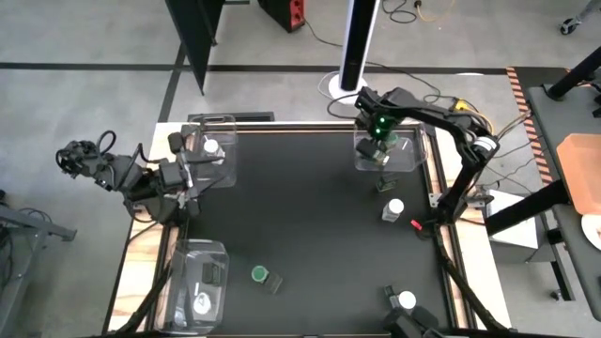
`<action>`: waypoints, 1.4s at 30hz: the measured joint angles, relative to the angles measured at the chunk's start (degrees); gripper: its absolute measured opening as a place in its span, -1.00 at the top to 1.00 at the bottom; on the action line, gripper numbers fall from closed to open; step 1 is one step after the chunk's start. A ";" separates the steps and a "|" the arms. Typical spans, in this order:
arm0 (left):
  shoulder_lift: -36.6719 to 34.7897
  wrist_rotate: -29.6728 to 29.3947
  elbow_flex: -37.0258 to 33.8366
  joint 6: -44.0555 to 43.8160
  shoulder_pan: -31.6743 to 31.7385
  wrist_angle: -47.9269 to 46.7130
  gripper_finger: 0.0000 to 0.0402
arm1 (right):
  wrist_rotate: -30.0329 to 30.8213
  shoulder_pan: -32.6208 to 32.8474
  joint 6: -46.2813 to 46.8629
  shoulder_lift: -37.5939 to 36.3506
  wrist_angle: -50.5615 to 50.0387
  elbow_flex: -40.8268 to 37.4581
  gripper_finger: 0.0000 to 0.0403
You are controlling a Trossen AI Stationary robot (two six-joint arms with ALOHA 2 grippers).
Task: Sort spices by type
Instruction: Put the top green seasoning bottle into the top right transparent bin
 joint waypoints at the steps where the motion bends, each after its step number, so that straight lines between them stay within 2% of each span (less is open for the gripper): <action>1: -0.06 0.00 0.00 0.01 0.00 -0.22 0.17 | 0.00 -0.05 0.12 0.00 0.32 -0.63 -0.26; 6: -0.05 -0.01 -0.02 0.02 0.00 -1.10 0.17 | 0.52 -0.46 0.22 0.00 1.37 -3.99 -0.27; 18: 0.11 -0.01 -0.02 -0.19 0.00 -1.24 0.17 | 3.53 -1.38 -1.41 0.00 2.38 -7.43 -0.44; 30: 0.11 -0.01 -0.02 -0.20 0.00 -1.23 0.17 | 3.78 -1.38 -4.46 0.04 3.36 -10.45 -0.37; 42: 0.11 -0.01 -0.02 -0.04 -0.01 -1.27 0.17 | 4.81 -1.38 -7.10 1.12 6.25 -12.38 -0.46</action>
